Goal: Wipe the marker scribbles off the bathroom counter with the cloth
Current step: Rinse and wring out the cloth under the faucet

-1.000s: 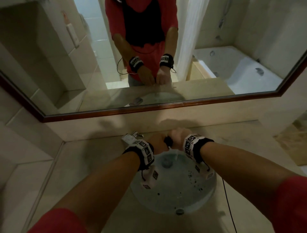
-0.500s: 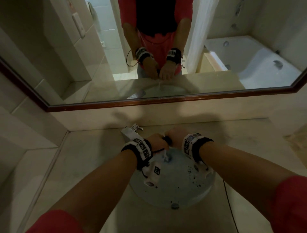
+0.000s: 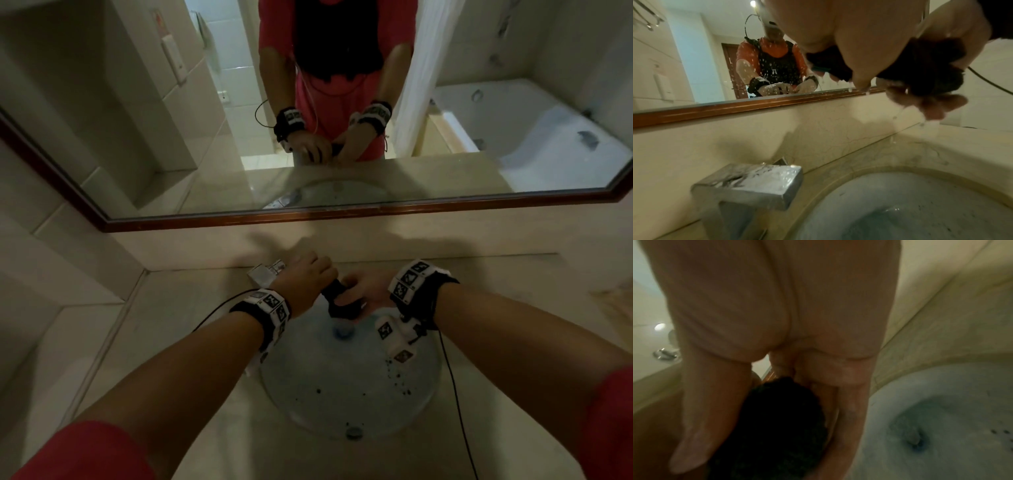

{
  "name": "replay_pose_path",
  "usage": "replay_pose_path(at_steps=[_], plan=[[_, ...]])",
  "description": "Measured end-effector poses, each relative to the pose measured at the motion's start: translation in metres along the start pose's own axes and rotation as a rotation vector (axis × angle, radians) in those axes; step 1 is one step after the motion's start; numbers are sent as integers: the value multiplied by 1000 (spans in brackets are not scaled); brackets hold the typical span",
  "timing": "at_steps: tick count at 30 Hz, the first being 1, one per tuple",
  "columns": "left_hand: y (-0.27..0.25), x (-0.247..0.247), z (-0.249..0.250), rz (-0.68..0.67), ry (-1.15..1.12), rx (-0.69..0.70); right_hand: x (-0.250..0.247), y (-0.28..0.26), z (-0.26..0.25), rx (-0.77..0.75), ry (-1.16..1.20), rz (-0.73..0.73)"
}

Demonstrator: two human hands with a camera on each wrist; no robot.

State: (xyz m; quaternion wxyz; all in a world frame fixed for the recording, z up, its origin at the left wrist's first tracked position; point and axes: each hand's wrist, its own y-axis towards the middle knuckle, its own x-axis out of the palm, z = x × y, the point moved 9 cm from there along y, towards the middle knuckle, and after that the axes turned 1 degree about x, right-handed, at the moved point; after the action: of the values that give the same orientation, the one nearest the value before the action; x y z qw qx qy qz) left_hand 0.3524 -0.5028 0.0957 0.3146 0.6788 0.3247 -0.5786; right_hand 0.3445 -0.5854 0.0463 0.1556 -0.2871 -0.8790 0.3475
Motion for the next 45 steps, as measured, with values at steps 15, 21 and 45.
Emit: replay_pose_path(at_steps=[15,21,45], plan=[[10,-10,2,-132,138,54,-1,21,-4,103,-258,17],[18,11,2,-268,-30,-211,-31,29,-27,-38,-912,266],[-9,77,99,-183,-2173,-1111,-27,-7,-35,-515,-1846,420]])
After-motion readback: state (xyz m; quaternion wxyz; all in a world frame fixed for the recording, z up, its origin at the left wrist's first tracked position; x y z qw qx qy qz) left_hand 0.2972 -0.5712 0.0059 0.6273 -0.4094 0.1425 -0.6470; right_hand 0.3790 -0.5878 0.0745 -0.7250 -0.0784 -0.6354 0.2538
